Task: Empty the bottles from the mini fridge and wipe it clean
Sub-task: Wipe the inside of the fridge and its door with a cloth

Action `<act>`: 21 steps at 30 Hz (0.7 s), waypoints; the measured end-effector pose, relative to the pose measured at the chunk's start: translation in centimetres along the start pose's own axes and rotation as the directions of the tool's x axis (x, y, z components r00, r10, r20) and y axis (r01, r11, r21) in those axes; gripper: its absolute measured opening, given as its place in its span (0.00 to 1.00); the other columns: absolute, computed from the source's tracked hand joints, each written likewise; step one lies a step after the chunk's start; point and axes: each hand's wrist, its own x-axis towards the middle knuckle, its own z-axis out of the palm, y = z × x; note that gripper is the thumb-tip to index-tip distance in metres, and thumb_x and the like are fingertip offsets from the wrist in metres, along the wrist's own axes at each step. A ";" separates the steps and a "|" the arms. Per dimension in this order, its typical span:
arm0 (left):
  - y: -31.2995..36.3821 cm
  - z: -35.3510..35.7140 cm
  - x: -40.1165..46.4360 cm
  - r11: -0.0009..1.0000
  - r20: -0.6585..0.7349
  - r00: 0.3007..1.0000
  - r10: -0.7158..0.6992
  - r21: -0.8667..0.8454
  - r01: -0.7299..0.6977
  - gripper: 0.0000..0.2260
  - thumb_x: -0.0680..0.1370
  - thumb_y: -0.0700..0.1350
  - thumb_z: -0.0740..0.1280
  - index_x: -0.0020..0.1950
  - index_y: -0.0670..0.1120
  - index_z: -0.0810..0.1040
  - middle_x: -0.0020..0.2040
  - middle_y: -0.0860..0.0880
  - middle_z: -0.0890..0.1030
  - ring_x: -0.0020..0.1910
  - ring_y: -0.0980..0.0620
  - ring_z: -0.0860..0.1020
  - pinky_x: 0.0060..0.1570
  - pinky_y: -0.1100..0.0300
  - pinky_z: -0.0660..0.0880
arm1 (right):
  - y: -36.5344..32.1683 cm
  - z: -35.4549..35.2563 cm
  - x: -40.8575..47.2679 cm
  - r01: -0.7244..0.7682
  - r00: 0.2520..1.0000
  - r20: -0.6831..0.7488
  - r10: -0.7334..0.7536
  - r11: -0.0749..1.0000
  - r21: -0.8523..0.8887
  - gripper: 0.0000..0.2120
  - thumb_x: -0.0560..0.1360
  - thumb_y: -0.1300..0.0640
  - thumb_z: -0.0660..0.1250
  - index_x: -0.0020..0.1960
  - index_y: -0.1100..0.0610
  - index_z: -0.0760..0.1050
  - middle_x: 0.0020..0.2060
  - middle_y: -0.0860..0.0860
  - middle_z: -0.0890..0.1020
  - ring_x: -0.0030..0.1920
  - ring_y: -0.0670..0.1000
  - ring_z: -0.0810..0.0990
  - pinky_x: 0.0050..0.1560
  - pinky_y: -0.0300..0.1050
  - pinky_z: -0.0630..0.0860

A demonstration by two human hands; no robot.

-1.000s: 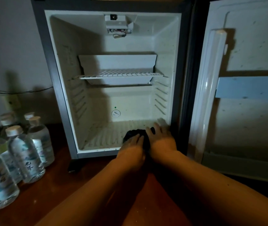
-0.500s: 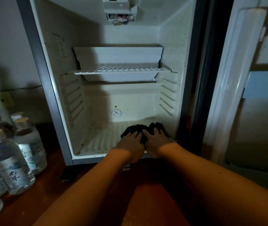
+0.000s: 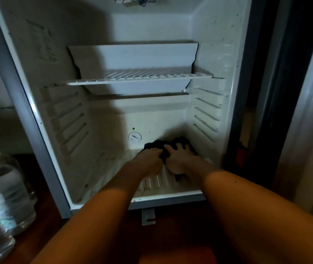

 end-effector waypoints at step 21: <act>2.3 0.7 -7.5 0.996 -0.116 0.990 0.083 -0.029 -0.087 0.16 0.79 0.42 0.56 0.67 0.49 0.69 0.62 0.45 0.72 0.58 0.45 0.71 0.55 0.55 0.68 | 0.9 1.1 -6.7 0.141 0.982 -0.111 -0.154 0.982 -0.122 0.23 0.79 0.46 0.54 0.73 0.47 0.56 0.72 0.55 0.59 0.70 0.63 0.57 0.70 0.60 0.59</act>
